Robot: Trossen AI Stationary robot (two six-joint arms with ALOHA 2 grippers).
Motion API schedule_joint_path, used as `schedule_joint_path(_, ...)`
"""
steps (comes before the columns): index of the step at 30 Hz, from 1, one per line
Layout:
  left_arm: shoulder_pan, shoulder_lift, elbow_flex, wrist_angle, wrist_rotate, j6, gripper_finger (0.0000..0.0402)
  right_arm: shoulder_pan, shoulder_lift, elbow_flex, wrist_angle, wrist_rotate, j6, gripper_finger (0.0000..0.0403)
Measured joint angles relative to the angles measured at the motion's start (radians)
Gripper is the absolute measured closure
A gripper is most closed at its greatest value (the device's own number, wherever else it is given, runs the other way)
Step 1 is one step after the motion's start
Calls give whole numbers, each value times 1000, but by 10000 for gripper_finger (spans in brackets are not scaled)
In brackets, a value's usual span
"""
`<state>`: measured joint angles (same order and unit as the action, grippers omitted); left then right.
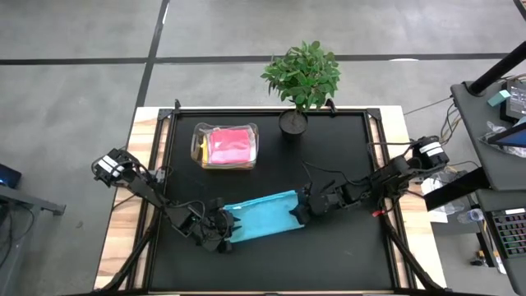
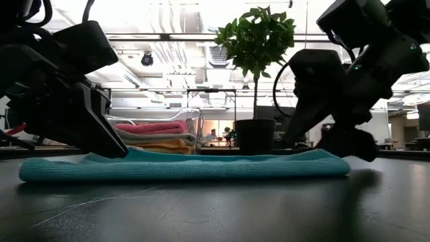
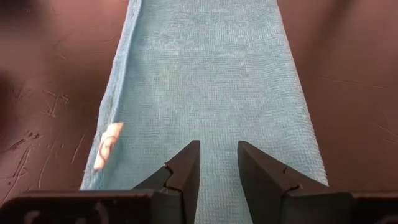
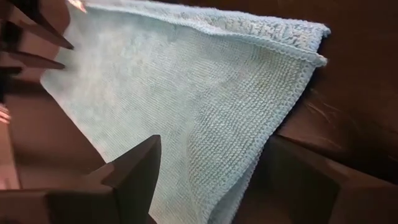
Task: Fold microfiber towels
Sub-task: Fold the blue towel
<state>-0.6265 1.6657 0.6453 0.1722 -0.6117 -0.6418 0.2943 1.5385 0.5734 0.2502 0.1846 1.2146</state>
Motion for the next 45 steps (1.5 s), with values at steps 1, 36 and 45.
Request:
schedule_joint_path(1,0,0,0,0,0,0,309,0,24,0,30,4,-3,128)
schedule_joint_path(36,-35,-185,-16,-163,55,28,309,-78,-179,59,-302,43,-239,393)
schedule_joint_path(45,-35,-46,-17,-96,57,20,309,-79,-171,68,-260,56,-225,394)
